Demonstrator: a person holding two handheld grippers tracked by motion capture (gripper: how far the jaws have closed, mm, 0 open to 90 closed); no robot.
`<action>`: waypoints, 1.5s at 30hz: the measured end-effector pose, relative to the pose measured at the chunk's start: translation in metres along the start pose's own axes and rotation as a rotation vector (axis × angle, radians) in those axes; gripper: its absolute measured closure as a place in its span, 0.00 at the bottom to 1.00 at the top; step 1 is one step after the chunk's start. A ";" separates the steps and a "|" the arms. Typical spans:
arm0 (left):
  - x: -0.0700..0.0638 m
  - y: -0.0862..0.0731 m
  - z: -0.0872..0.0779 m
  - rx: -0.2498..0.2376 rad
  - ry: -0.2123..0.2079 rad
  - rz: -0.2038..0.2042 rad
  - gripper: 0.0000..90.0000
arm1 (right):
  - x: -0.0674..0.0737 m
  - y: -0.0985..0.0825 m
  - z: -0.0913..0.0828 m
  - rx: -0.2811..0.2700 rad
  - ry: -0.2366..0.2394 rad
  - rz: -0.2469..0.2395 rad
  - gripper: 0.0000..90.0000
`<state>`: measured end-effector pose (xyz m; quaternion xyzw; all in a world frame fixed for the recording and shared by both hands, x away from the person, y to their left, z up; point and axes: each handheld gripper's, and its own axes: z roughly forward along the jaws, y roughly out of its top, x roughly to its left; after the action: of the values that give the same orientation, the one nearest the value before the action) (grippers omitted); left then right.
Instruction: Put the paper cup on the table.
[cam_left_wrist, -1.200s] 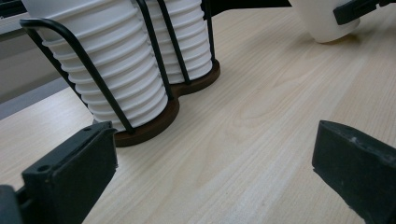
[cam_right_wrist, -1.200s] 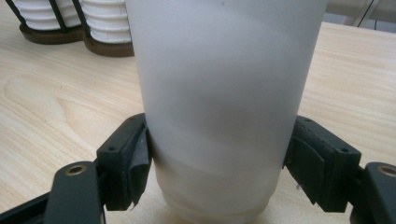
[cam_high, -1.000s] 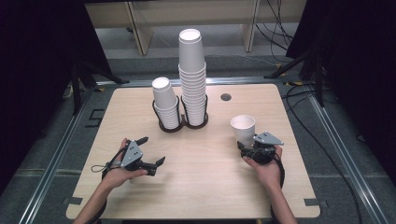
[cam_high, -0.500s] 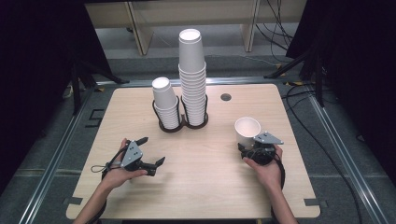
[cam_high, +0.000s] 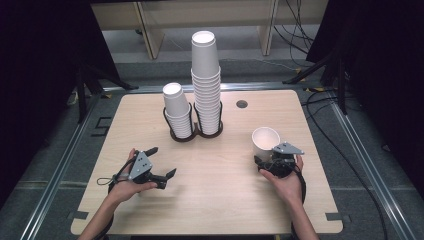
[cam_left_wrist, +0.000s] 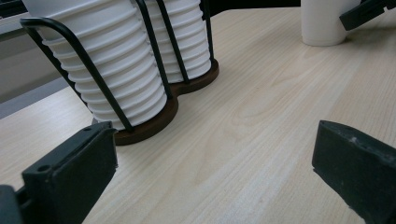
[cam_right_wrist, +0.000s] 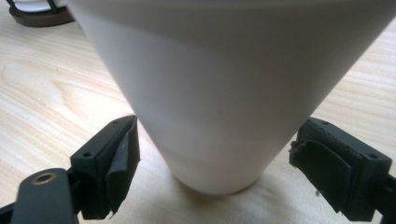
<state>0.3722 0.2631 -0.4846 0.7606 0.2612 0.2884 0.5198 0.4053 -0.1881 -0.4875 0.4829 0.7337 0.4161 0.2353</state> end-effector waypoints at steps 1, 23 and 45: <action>0.000 0.000 0.000 0.000 -0.001 0.002 0.00 | 0.002 0.000 -0.003 0.024 0.003 0.022 0.17; 0.001 -0.005 -0.001 0.001 0.003 -0.006 0.00 | 0.000 -0.026 -0.054 -0.026 -0.007 -0.034 0.17; -0.004 -0.004 0.003 0.015 -0.020 0.002 0.00 | -0.003 -0.047 -0.085 -0.166 -0.048 0.032 0.17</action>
<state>0.3716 0.2597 -0.4895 0.7677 0.2574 0.2793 0.5162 0.3191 -0.2322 -0.4805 0.4831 0.6830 0.4677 0.2853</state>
